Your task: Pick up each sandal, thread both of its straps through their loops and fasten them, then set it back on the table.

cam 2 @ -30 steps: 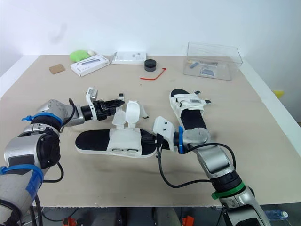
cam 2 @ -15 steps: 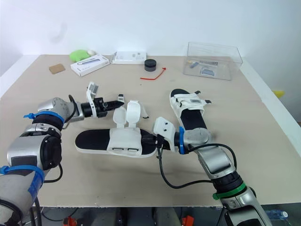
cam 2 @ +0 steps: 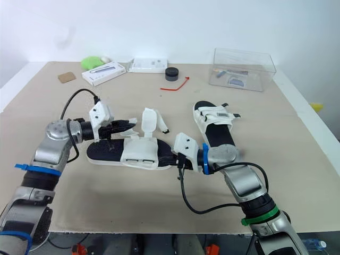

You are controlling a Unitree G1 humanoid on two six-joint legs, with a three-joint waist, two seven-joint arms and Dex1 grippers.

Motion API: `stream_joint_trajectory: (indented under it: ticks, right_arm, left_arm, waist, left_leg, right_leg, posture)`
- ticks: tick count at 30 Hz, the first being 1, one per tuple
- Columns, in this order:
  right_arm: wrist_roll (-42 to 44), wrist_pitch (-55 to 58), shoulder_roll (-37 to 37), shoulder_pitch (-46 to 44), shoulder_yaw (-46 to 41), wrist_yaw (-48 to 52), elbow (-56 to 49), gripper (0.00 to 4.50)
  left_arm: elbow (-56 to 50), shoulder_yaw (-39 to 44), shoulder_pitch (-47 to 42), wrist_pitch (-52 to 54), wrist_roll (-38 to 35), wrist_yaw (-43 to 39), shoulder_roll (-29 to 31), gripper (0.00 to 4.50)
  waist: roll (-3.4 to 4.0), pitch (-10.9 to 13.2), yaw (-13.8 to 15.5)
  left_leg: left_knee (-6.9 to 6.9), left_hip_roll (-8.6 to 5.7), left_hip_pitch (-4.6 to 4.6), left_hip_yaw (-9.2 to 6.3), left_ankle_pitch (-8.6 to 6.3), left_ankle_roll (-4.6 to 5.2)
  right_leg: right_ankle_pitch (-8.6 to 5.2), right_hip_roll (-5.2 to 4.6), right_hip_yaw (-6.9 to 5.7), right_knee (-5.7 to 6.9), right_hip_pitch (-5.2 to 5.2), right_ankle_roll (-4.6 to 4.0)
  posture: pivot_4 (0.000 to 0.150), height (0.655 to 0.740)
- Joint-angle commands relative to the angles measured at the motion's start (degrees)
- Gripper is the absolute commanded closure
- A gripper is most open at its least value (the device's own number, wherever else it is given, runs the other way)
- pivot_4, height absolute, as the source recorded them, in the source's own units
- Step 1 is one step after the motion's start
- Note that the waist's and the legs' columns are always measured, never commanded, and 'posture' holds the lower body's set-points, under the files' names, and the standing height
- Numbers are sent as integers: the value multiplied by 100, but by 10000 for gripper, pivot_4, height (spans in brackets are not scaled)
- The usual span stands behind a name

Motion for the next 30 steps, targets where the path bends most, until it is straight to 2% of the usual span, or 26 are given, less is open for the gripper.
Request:
stream_joint_trajectory:
  ticks: [1,7,12,17,21,30]
  right_arm:
    - [39,-32,108,-338,-52,-15,35,45000]
    - [-17,-116,191,-518,17,38,234,45000]
    - [-65,-123,207,-502,84,92,260,45000]
    - [-5,-1,191,-512,-36,73,385,45000]
    - [22,7,22,-483,-91,206,447,45000]
    - [-146,-135,81,-431,103,159,560,45000]
  left_arm:
    - [-259,-54,-32,-882,42,-2,-7,44157]
    - [-305,-253,154,-2820,269,-190,198,44157]
    - [190,-448,76,-4807,499,-231,426,44157]
    - [749,-706,-207,-6179,703,-79,542,44157]
    - [1032,-910,-334,-6891,829,135,608,44157]
    - [1460,-1108,-613,-7454,1140,733,718,44157]
  waist:
    - [0,0,-2]
    - [0,0,-5]
    - [0,0,-8]
    - [0,0,-7]
    - [0,0,-8]
    - [0,0,-11]
  left_leg:
    - [1,0,1,3,1,1]
    - [1,2,1,6,-2,8]
    - [1,4,2,8,-3,10]
    - [1,5,3,9,-1,11]
    - [1,4,3,14,-1,13]
    - [1,5,2,16,-5,21]
  right_leg:
    - [2,4,1,0,0,3]
    - [5,7,1,-2,0,8]
    - [5,0,1,-3,0,7]
    - [6,6,-4,-3,0,7]
    - [7,7,-2,-4,0,10]
    - [8,6,-4,-6,0,12]
  posture:
    - [1500,7400]
    - [1500,7400]
    - [1500,7400]
    - [1500,7400]
    - [1500,7400]
    - [1500,7400]
